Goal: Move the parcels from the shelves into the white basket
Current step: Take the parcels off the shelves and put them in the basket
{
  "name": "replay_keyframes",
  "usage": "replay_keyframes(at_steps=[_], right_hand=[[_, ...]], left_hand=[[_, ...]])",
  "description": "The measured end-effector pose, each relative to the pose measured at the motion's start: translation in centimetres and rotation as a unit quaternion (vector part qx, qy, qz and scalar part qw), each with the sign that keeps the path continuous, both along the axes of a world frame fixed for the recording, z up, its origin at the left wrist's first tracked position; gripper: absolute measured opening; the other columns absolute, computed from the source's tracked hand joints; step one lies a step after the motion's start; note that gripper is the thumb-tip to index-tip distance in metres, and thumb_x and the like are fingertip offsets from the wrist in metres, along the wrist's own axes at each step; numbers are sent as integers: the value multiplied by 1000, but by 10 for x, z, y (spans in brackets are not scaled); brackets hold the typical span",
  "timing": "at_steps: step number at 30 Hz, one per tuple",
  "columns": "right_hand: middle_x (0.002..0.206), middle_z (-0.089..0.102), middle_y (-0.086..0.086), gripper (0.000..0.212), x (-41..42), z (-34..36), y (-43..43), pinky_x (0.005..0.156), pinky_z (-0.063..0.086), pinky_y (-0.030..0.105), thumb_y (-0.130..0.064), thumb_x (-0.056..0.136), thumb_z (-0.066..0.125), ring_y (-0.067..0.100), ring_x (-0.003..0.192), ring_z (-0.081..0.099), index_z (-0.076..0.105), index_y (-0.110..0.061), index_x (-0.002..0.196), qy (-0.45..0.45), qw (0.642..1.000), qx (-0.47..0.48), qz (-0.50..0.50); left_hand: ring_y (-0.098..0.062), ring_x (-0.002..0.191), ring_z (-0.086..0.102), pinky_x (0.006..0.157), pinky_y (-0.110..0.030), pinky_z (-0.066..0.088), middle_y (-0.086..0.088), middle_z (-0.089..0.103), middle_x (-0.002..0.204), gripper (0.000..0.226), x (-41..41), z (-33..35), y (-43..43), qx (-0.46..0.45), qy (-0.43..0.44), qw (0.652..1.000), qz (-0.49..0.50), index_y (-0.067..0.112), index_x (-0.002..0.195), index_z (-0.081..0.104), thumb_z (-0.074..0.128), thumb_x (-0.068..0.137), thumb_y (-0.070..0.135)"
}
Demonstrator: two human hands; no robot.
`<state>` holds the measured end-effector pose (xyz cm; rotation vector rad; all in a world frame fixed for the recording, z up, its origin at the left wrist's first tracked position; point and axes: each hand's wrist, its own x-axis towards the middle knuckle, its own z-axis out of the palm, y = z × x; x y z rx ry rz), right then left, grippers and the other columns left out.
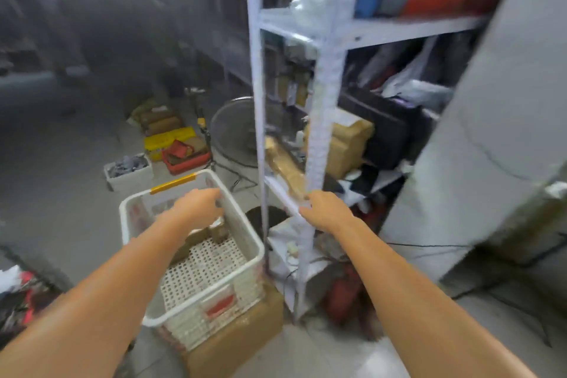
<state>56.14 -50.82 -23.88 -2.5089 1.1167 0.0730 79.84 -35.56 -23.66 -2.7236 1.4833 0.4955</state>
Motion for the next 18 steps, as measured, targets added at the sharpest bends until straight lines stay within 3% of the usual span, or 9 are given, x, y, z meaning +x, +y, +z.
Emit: replay_keyframes(at_steps=[2,4,6,9,11,18], right_hand=[[135,55,12,47,-62,18,-21,91,46,40,-36,95,48,33,118,55,49,-14,136,-9,999,-14,-51],[133,57,14,44,-125,37,-43,93,45,40,-38,94,50,35,119,54,54,-14,131,-31,992,-41,-117],[132,58,12,43,-191,53,-60,95,45,38,-39,93,50,34,119,54,55,-17,130,-29,982,-50,-181],[133,57,9,45,-291,74,-70,96,45,36,-41,92,51,32,121,54,54,-22,132,-18,955,-60,-289],[127,61,8,39,-356,85,-66,91,46,35,-41,90,54,32,114,58,59,-23,124,-20,931,-74,-357],[127,63,5,43,-520,110,-6,95,46,33,-40,90,55,27,118,57,58,-21,128,-18,816,-89,-570]], left_hand=[[-21,84,58,61,-29,47,-5,63,121,40,-51,14,-35,-20,-10,999,-46,23,134,48,48,96,35],[-27,109,58,84,-34,47,-6,59,129,43,-109,25,-74,-55,-7,993,-105,26,136,47,49,94,36],[-28,120,53,95,-35,44,-6,56,134,44,-171,35,-113,-77,-3,979,-187,28,137,47,49,95,37],[-26,117,54,95,-38,46,-3,57,132,43,-257,52,-167,-83,15,954,-288,30,135,48,48,94,41],[-27,118,55,95,-38,47,-4,57,133,46,-310,65,-202,-91,22,936,-339,30,136,46,49,92,42],[-24,115,55,93,-34,47,-1,62,124,42,-484,91,-300,-129,54,842,-521,29,132,51,51,92,41]])
